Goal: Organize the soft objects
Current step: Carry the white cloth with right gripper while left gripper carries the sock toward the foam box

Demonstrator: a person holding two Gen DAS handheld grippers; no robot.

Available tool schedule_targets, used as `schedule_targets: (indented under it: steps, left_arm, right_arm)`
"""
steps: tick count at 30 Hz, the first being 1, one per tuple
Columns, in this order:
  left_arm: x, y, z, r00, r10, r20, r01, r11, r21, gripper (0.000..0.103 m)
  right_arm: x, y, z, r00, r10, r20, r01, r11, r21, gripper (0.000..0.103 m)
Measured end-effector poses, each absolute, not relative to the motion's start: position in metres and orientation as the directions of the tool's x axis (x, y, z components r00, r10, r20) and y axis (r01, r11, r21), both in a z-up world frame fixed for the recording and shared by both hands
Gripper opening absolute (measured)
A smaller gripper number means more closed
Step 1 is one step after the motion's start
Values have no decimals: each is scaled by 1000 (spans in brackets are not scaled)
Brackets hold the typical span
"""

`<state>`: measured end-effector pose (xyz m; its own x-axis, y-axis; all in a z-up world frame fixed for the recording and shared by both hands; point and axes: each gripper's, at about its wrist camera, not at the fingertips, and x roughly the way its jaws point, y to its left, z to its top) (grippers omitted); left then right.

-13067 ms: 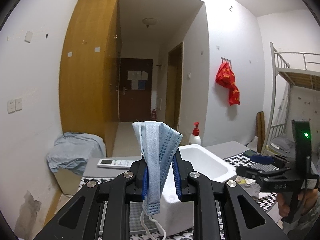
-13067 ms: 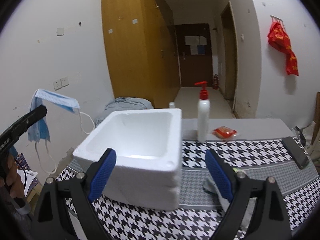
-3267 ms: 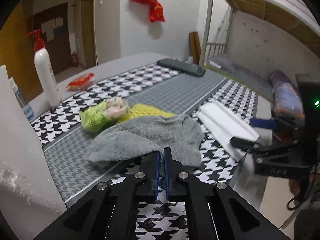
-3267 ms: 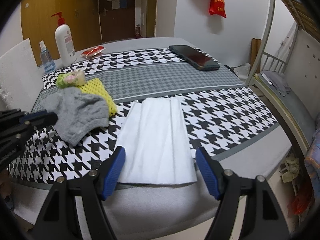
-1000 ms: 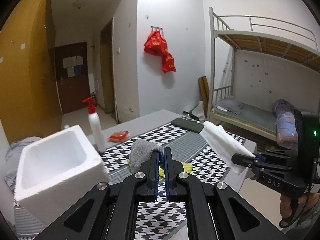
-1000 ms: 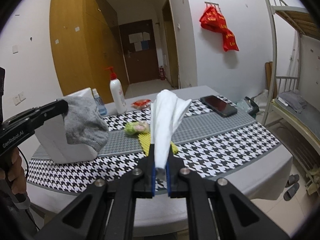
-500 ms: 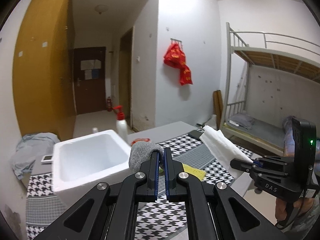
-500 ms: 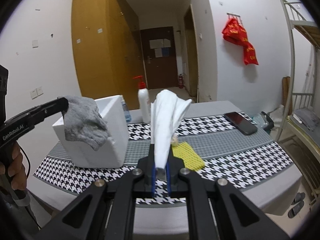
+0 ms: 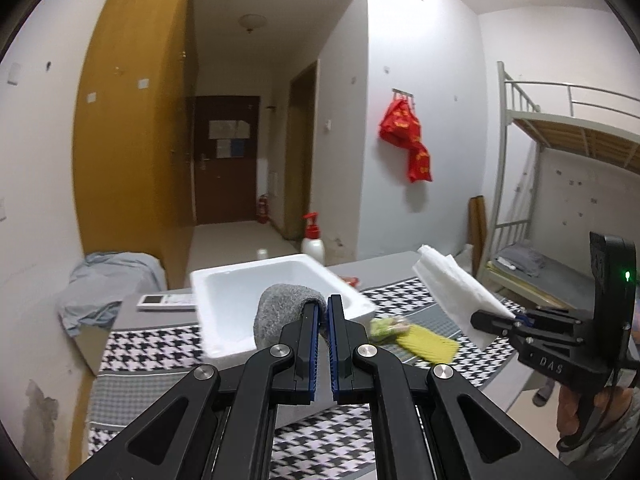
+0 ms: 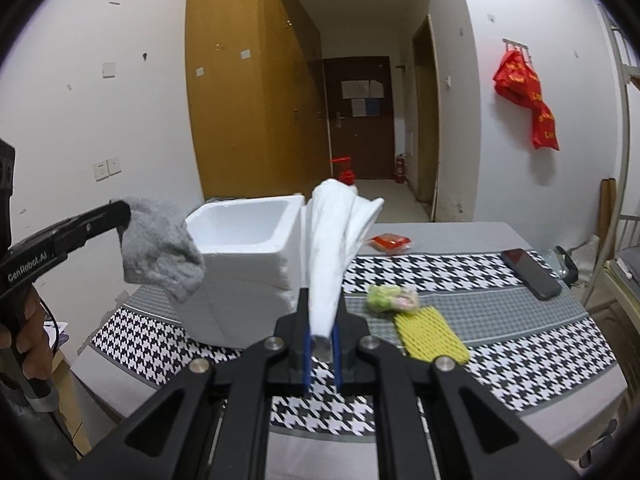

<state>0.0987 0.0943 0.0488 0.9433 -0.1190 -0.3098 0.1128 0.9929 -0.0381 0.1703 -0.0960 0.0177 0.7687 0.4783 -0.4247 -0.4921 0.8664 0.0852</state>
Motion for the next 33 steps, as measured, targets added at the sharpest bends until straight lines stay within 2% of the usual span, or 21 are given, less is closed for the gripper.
schedule_targets:
  steps: [7, 19, 33]
  left_arm:
    - [84, 115, 49, 956, -36, -292, 34, 999, -10, 5]
    - [61, 152, 47, 958, 62, -279, -74, 997, -35, 5]
    - [62, 175, 33, 938, 117, -328, -140, 989, -49, 5]
  right_arm:
    - [179, -73, 19, 737, 526, -425, -548, 833, 82, 11]
    - [188, -30, 29, 687, 593, -420, -633, 772, 54, 11]
    - [207, 5, 32, 651, 618, -440, -671, 740, 46, 11]
